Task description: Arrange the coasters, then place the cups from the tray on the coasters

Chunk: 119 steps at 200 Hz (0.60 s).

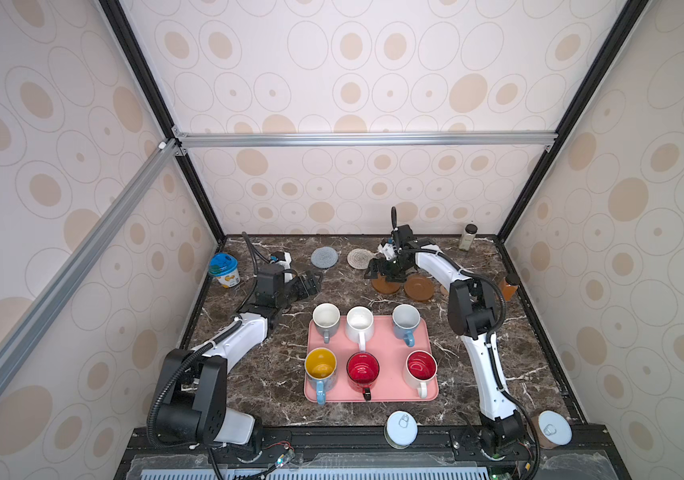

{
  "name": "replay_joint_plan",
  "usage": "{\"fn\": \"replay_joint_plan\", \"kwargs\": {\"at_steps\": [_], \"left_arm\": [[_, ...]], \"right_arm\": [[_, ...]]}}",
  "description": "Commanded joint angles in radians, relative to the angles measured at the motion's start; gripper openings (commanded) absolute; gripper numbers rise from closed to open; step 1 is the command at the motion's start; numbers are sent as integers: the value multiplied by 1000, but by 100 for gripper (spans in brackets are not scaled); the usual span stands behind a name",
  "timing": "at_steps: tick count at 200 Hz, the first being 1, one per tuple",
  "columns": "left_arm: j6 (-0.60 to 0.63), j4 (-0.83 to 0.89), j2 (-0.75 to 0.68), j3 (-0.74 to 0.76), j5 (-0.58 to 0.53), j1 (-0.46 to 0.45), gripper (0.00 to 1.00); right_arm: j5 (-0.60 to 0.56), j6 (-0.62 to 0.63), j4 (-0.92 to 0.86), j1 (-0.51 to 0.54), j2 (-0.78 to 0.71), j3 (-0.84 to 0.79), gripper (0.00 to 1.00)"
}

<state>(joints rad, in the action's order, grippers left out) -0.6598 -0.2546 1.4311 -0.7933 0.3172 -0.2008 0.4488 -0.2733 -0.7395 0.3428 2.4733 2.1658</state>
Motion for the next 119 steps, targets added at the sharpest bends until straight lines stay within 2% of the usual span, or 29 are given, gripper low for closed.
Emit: {"fn": "replay_joint_plan", "kwargs": {"at_steps": [1, 29, 67, 119], "left_arm": [[-39, -20, -15, 18, 13, 7, 100], [-48, 5, -26, 33, 32, 8, 100], [-32, 48, -64, 43, 3, 6, 100], [-43, 59, -91, 73, -9, 8, 100]], "right_arm": [[-116, -26, -66, 1, 62, 54, 99], [-197, -70, -58, -8, 110, 124, 99], [-223, -137, -46, -50, 177, 244, 98], [-236, -165, -17, -112, 186, 253, 99]]}}
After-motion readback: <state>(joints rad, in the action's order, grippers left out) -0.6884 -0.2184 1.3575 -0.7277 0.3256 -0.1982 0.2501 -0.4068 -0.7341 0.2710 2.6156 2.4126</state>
